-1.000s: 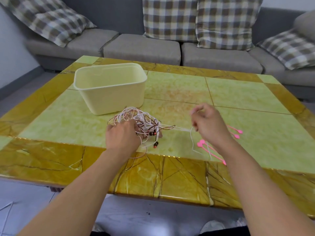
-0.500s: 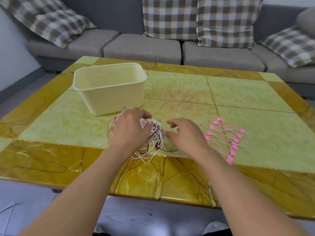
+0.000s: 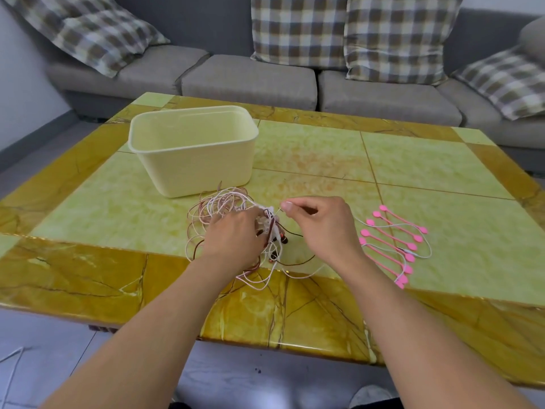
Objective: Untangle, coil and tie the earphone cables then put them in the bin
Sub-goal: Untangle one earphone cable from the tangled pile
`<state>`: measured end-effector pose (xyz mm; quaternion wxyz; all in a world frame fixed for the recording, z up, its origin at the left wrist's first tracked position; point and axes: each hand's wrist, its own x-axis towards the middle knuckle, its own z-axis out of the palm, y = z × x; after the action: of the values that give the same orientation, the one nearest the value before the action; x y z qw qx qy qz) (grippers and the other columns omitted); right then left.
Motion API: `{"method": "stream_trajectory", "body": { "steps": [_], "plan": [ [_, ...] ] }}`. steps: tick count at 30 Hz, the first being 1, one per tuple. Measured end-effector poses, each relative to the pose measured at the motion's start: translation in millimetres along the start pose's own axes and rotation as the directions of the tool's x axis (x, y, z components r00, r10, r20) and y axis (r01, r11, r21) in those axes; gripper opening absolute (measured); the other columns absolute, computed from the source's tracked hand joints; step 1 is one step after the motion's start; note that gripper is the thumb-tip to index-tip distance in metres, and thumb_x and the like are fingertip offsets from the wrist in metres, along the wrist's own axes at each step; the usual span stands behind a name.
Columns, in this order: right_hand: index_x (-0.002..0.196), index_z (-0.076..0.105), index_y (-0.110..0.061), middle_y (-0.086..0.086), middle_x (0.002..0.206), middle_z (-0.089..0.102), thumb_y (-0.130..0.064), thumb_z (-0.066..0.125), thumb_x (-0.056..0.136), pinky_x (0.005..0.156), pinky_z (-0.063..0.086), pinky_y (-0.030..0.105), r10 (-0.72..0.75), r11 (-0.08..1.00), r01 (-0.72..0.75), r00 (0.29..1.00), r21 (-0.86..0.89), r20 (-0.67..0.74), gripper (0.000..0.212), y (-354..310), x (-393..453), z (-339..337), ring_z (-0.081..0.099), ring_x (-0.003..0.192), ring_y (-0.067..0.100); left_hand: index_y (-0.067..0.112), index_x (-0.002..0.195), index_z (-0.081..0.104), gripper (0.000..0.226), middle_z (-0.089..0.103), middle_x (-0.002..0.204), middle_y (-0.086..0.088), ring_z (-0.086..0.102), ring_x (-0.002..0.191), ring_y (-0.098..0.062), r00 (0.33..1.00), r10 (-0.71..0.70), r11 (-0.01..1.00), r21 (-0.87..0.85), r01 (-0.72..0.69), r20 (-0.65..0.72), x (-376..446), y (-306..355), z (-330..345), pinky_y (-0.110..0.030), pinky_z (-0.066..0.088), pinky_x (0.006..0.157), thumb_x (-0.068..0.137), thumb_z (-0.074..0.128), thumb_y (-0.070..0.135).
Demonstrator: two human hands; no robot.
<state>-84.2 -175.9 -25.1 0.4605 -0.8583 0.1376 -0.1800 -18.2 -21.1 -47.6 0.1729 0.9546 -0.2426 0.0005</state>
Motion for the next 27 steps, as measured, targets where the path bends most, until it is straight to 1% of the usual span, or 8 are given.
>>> {"method": "stream_trajectory", "body": {
  "steps": [3,5,9,12,14,17,22,27],
  "plan": [
    [0.095,0.080,-0.024,-0.015,0.084,0.076,-0.030,0.071,0.094,0.074,0.051,0.015,0.003,0.995,-0.001,1.000,0.102,-0.011,0.011,-3.5,-1.9,1.2,0.069,0.081,0.000,0.032,0.144,0.045,0.058,0.070,0.119,0.011,0.063,0.113,-0.022,0.999,-0.046,0.994,-0.101,0.047,0.010,-1.5,4.6,-6.1,-0.040,0.047,0.098,0.090,0.059,0.018],
    [0.093,0.074,-0.022,-0.012,0.084,0.077,-0.024,0.066,0.098,0.077,0.056,0.029,0.059,0.981,-0.068,0.997,0.181,0.056,0.010,-4.5,-1.4,1.8,0.072,0.081,0.005,0.031,0.149,0.042,0.073,0.070,0.118,0.013,0.065,0.108,-0.020,0.995,-0.089,0.946,-0.310,0.097,0.040,-2.2,7.2,-8.4,-0.040,0.053,0.090,0.083,0.057,0.004],
    [0.094,0.071,-0.021,-0.008,0.088,0.078,-0.024,0.063,0.099,0.083,0.059,0.041,0.144,0.966,-0.173,0.977,0.192,0.155,0.010,0.0,-2.0,4.5,0.074,0.085,0.010,0.021,0.134,0.057,0.046,0.073,0.088,0.011,0.059,0.063,-0.009,0.988,-0.143,0.697,-0.702,0.147,0.064,-5.4,12.2,-11.8,-0.023,0.046,0.058,0.090,0.054,0.005],
    [0.093,0.071,-0.025,-0.008,0.087,0.078,-0.025,0.065,0.097,0.082,0.059,0.040,0.162,0.964,-0.188,0.976,0.189,0.144,0.008,1.5,-2.9,6.1,0.074,0.086,0.009,0.021,0.128,0.061,0.032,0.070,0.084,-0.001,0.056,0.069,-0.011,0.982,-0.174,0.614,-0.772,0.164,0.070,-5.2,11.5,-13.1,-0.013,0.041,0.052,0.097,0.056,0.014],
    [0.095,0.071,-0.020,-0.006,0.086,0.079,-0.020,0.063,0.099,0.076,0.059,0.035,0.170,0.954,-0.195,0.978,0.230,0.125,0.009,-0.5,-3.3,5.2,0.074,0.082,0.007,0.019,0.125,0.062,0.030,0.070,0.080,0.006,0.058,0.065,0.001,0.983,-0.182,0.582,-0.801,0.139,0.038,-4.6,9.8,-10.0,-0.007,0.040,0.054,0.096,0.067,0.021],
    [0.099,0.066,-0.017,-0.007,0.084,0.078,-0.018,0.058,0.102,0.071,0.059,0.033,0.169,0.947,-0.184,0.982,0.262,0.079,0.009,-3.9,-3.9,6.3,0.074,0.075,0.006,0.016,0.119,0.062,0.029,0.063,0.071,0.012,0.054,0.055,0.007,0.984,-0.180,0.592,-0.798,0.113,0.006,-1.7,5.9,-5.8,-0.008,0.040,0.056,0.093,0.073,0.019],
    [0.099,0.055,-0.020,-0.005,0.085,0.078,-0.019,0.049,0.107,0.060,0.055,0.026,0.196,0.933,-0.199,0.980,0.299,0.041,0.010,-4.6,-4.0,8.4,0.073,0.074,0.010,0.023,0.108,0.065,0.016,0.057,0.075,0.008,0.058,0.062,-0.016,0.978,-0.210,0.703,-0.696,0.146,-0.007,3.5,-0.3,1.6,-0.028,0.045,0.063,0.096,0.063,0.013],
    [0.098,0.055,-0.023,-0.007,0.089,0.077,-0.020,0.048,0.107,0.062,0.056,0.026,0.144,0.953,-0.149,0.989,0.265,0.040,0.011,-6.0,-4.0,5.6,0.071,0.080,0.009,0.025,0.118,0.067,0.025,0.063,0.102,0.009,0.056,0.060,-0.007,0.964,-0.263,0.777,-0.599,0.192,-0.031,2.7,-1.7,-1.3,-0.013,0.038,0.052,0.096,0.062,0.016]
  ]
}}
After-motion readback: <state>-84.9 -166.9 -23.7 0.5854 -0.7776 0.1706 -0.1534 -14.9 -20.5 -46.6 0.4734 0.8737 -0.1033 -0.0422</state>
